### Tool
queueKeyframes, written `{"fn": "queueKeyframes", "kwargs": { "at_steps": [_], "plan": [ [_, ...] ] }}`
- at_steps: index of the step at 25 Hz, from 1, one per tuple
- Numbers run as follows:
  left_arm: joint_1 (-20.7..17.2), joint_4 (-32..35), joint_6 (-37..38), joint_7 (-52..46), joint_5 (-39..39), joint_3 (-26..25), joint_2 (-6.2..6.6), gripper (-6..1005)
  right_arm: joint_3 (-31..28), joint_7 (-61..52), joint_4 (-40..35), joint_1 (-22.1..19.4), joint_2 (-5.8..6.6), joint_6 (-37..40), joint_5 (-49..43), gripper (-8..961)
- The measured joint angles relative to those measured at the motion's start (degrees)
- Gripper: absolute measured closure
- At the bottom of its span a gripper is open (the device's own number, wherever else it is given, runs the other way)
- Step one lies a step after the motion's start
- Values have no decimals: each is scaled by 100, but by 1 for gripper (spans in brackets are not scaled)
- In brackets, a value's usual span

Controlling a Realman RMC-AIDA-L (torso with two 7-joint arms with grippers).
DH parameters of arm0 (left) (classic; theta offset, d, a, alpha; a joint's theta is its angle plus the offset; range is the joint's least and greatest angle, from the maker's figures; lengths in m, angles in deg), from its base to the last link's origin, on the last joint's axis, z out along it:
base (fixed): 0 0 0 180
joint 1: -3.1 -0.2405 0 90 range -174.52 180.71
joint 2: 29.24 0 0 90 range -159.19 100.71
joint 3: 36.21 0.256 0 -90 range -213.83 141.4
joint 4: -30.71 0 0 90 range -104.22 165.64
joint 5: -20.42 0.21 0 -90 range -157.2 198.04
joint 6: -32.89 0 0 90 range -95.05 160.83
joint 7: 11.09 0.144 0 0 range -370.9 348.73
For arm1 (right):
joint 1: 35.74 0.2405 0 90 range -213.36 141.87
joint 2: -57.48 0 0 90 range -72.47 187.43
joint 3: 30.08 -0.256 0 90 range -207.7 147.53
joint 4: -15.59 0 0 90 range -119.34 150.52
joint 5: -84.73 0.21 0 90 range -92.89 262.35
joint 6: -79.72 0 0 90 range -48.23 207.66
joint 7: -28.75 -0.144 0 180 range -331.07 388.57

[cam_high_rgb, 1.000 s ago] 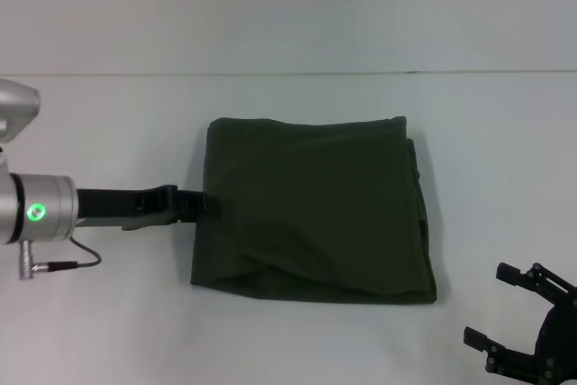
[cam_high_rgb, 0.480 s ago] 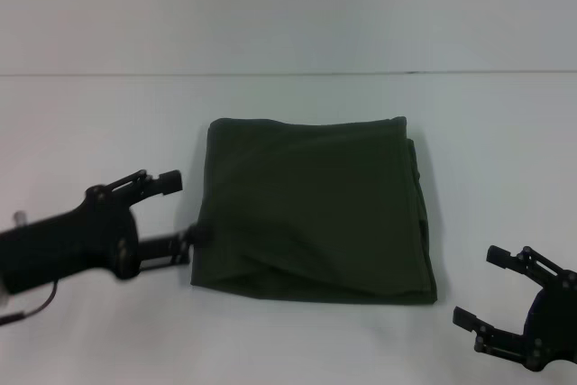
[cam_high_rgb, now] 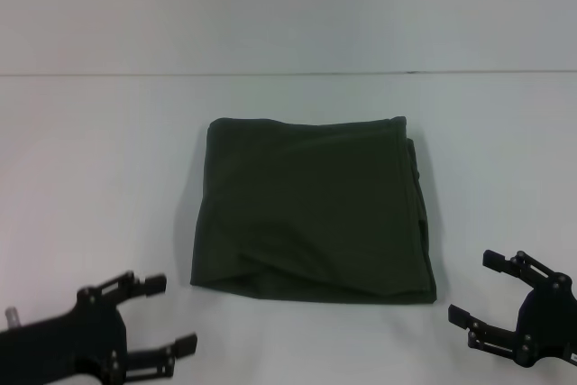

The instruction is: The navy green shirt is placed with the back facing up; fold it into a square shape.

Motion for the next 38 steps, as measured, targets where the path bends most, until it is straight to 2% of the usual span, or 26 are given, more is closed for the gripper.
{"fn": "queueKeyframes", "kwargs": {
  "at_steps": [7,19,38],
  "plan": [
    [7,-322,-479,121,295,-124,12,69,24,-190,32,7,-9,-236,-19,9],
    [153,-341,-483,67,265,-175,39,70,6,-198,80,-70,-10,-287,-25,9],
    [184,-342,-446,66,224,-184,41,74,-18,-204,88,-104,-10,-282,-19,9]
  ]
}}
